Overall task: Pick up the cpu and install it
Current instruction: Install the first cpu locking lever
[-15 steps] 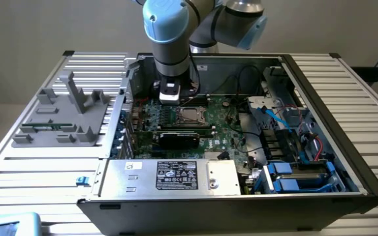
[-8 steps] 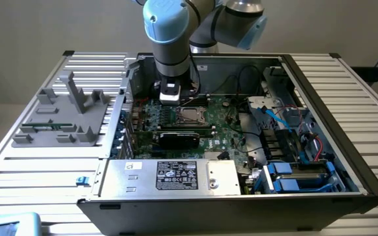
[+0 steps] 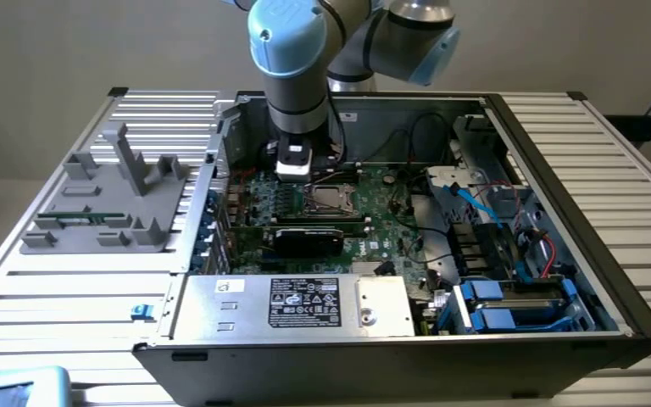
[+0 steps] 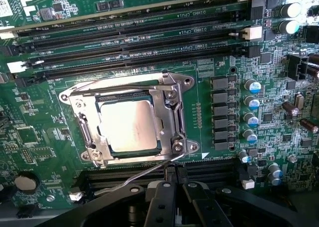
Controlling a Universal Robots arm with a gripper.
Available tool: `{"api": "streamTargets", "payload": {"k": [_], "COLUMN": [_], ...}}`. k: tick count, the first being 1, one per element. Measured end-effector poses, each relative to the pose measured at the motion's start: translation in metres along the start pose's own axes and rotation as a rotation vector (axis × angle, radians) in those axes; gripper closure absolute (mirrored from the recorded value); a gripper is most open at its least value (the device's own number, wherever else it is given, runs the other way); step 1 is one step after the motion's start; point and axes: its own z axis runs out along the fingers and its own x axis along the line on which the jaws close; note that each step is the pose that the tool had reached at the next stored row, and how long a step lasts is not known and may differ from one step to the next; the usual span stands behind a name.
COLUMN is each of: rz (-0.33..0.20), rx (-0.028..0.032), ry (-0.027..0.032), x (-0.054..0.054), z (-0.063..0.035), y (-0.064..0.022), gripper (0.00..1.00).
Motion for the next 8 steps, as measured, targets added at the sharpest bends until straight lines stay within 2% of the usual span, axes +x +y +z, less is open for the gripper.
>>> {"api": "streamTargets", "payload": {"k": [8], "rz": [0.005], "rx": [0.0000], "ry": [0.0031], "x": [0.0012], "z": [0.0018], "y": [0.0005], "gripper": [0.88]}}
